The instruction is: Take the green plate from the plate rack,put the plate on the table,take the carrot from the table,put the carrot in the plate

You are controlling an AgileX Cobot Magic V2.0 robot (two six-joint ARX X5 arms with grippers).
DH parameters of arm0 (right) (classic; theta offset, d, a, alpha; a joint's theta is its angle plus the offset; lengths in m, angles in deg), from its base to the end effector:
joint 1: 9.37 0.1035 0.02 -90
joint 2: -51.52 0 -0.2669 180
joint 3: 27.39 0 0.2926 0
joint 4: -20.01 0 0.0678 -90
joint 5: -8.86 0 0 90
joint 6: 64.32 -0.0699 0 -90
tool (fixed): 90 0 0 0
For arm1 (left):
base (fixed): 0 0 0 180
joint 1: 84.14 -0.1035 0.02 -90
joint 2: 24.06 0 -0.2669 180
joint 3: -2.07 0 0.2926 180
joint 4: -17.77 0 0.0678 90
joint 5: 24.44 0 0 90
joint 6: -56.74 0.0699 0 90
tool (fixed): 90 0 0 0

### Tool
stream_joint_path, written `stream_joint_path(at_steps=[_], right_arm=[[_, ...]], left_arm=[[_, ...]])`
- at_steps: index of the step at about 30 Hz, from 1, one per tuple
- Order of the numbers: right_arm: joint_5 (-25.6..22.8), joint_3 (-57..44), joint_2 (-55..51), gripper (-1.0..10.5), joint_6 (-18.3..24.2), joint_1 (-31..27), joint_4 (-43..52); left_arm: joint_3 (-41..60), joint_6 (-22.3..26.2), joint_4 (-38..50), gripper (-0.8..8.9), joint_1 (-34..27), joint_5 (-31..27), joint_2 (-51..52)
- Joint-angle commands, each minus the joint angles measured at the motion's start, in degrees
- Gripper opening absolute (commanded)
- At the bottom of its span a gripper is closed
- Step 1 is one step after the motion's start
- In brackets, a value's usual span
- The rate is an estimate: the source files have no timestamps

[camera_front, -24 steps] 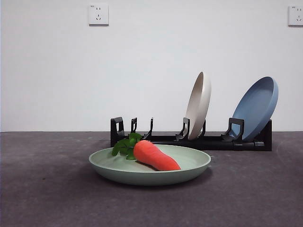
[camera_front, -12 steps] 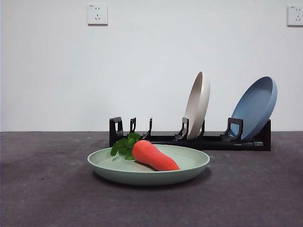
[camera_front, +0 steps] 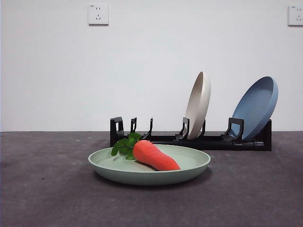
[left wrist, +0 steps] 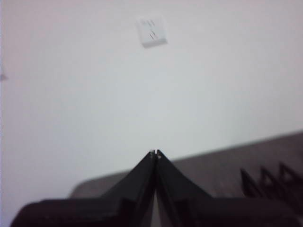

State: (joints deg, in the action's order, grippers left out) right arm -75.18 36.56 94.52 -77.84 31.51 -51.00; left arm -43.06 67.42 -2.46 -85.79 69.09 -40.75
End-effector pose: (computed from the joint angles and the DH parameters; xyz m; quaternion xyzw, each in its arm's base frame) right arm 0.1360 0.1274 0.2849 -0.0282 0.4432 0.3101 0.8406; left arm 0.1578 0.0002 0.3391 0.0960 -0.0727 -0.0096 0.9927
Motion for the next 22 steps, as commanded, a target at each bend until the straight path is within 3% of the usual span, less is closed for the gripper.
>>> stream_joint_path(at_steps=[1,12,22], right_arm=[[-0.13,-0.28,-0.04,0.1,0.33,0.11,0.17],[-0.13,-0.28,-0.07,0.0,0.33,0.11,0.15],[-0.13,-0.28,-0.07,0.1,0.33,0.11,0.15]], left_arm=[[8.92,-1.84,2.47,-0.04,-1.11,1.33,3.61],[27.56,-3.21,4.35,-0.04,-1.57,1.42,11.28],[32.96,-3.63,3.65,-0.04,-1.62,1.46,16.44]])
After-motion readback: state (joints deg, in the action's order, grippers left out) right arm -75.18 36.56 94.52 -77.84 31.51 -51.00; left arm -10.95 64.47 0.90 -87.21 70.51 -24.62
